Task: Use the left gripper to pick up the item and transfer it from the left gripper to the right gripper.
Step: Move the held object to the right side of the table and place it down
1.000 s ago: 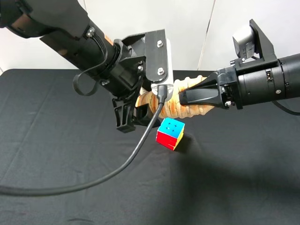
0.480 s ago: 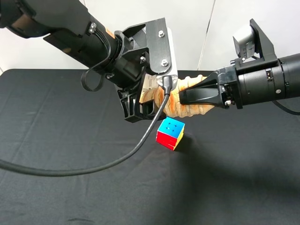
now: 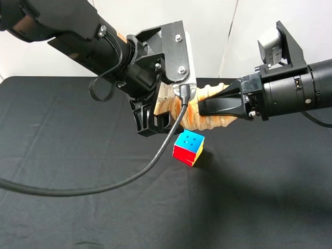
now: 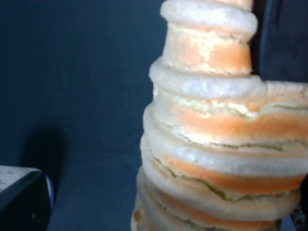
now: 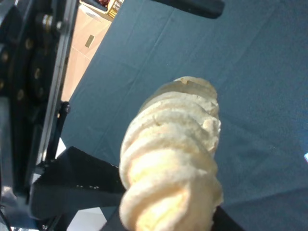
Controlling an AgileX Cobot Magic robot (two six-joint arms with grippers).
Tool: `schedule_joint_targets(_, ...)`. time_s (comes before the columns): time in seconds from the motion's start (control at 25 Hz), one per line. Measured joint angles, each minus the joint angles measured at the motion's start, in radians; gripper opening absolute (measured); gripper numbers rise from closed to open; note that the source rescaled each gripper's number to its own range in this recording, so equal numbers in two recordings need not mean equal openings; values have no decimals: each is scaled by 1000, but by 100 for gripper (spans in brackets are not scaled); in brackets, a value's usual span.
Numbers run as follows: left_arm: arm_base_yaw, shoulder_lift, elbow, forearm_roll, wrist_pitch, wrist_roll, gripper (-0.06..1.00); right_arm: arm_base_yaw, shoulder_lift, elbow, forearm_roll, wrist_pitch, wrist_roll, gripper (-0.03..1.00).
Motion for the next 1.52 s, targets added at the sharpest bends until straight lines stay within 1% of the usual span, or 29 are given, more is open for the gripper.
schedule_joint_targets(0.48,0,0,0,-2,45,-3,100,0,0,0,0,-22,2,2)
schedule_joint_targets(0.64,0,-16,0,31,82,-12,100,0,0,0,0,-22,4,2)
schedule_joint_targets(0.76,0,-56,0,63,90,-45,100,0,0,0,0,-22,4,2)
schedule_joint_targets(0.92,0,-115,0,117,98,-132,100,0,0,0,0,-22,6,2)
schedule_joint_targets(1.08,0,-174,0,221,140,-261,100,0,0,0,-1,-22,16,2)
schedule_joint_targets(1.16,0,-199,0,295,182,-335,100,0,0,0,-1,-22,20,2)
schedule_joint_targets(1.32,0,-253,0,429,297,-512,100,0,0,0,-1,-22,30,2)
schedule_joint_targets(1.44,0,-297,0,512,391,-656,100,0,0,0,-1,-22,32,2)
schedule_joint_targets(1.52,0,-335,0,549,454,-742,100,0,0,0,-1,-22,34,2)
